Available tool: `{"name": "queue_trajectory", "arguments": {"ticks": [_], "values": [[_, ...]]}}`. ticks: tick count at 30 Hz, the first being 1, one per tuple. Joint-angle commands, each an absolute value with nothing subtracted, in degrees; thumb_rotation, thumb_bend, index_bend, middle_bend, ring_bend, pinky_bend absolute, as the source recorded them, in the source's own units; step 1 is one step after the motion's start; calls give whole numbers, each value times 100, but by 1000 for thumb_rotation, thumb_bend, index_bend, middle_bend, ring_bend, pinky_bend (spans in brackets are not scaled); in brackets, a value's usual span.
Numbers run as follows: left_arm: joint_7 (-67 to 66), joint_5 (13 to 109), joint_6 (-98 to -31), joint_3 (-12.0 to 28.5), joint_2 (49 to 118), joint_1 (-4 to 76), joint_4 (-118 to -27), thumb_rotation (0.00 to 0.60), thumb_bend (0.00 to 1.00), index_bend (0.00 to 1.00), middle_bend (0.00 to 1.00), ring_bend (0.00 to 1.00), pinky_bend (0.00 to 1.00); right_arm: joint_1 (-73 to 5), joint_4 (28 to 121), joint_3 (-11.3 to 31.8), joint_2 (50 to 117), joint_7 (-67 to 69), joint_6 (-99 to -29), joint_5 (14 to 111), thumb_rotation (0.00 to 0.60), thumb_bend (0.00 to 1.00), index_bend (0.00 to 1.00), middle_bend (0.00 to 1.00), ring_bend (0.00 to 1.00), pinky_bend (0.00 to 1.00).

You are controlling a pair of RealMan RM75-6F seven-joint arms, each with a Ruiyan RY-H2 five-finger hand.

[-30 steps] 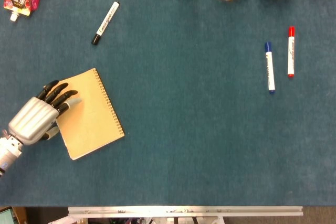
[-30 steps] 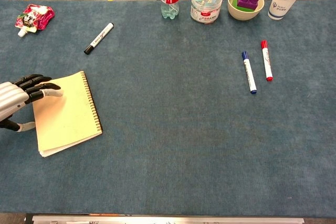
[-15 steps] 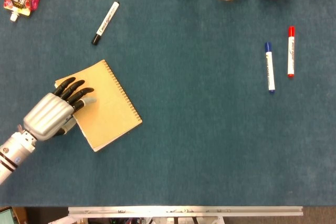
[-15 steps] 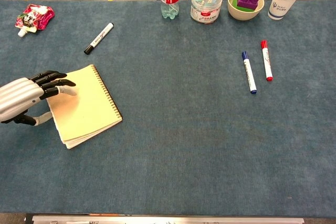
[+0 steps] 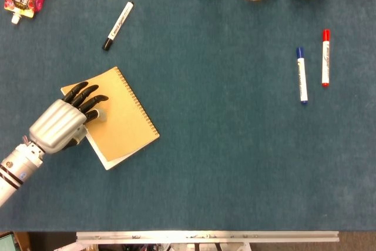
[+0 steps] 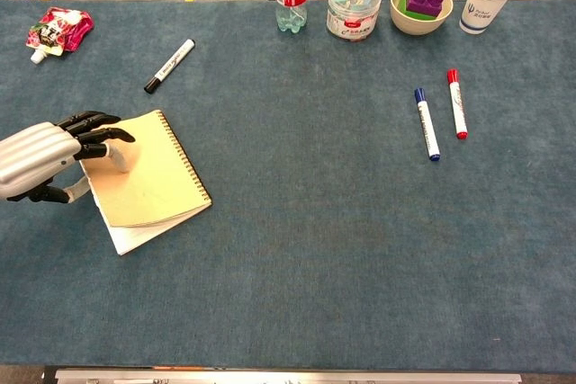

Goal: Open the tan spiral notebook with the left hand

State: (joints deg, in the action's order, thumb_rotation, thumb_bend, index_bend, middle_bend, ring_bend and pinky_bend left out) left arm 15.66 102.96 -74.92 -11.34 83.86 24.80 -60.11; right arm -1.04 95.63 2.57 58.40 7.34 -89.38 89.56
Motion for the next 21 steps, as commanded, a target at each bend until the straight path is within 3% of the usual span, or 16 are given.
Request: {"name": "queue_trajectory", "arguments": {"ticks": [1, 8, 21], "values": [[1516, 10256, -7457, -1114, 8309, 2494, -6142, 600, 547, 466, 199, 35, 0, -110, 9547, 264, 5850, 746, -8934, 8957, 600, 227, 238, 273, 147, 265], [1321, 10204, -7385, -1129, 8058, 2488, -6463, 600, 547, 623, 327, 140, 16, -111, 9506, 281, 5879, 775, -8949, 8954, 600, 227, 238, 273, 147, 265], [-36, 10165, -7044, -1271, 6429, 2588, -7693, 600, 547, 632, 357, 170, 56, -144, 9500, 272, 5936, 743, -8900, 8983, 600, 226, 238, 273, 147, 265]]}}
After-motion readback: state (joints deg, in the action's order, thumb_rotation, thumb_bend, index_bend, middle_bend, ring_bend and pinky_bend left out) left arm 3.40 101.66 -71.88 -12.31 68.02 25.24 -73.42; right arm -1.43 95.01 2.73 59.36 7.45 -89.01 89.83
